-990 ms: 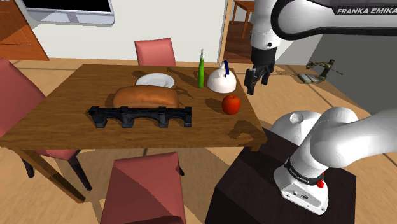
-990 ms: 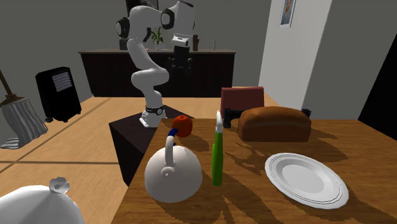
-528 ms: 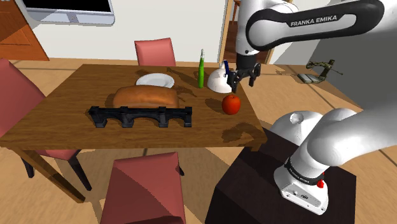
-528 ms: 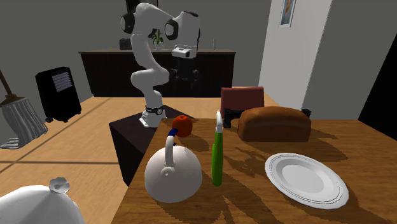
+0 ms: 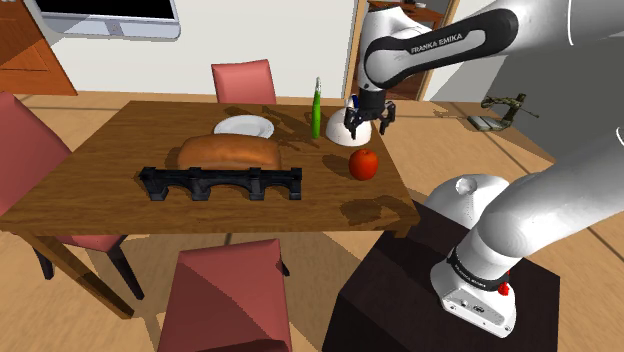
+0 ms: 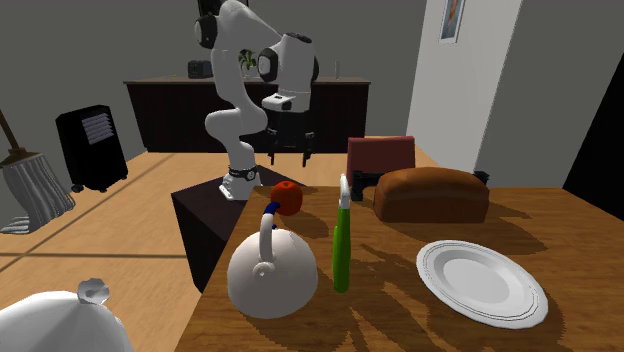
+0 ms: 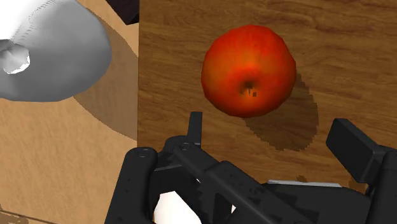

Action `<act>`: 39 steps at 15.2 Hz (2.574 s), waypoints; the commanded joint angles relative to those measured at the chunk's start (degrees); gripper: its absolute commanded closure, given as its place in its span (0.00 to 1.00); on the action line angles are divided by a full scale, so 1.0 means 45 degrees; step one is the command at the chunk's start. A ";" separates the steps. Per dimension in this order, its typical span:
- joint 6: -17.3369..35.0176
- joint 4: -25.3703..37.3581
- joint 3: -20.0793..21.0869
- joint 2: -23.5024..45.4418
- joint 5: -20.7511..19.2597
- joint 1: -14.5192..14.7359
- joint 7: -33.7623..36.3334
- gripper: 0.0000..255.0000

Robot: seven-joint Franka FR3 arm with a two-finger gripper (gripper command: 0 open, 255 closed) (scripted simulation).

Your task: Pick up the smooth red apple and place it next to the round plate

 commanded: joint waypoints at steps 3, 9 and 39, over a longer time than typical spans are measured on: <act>0.0778 -0.0295 -0.0050 0.0409 -0.0116 -0.0145 0.0277 0.00; 0.1616 -0.0825 -0.0082 0.0717 -0.0203 -0.0193 0.0325 0.00; -0.0903 0.0845 -0.0113 -0.0148 -0.0029 -0.0152 0.0016 1.00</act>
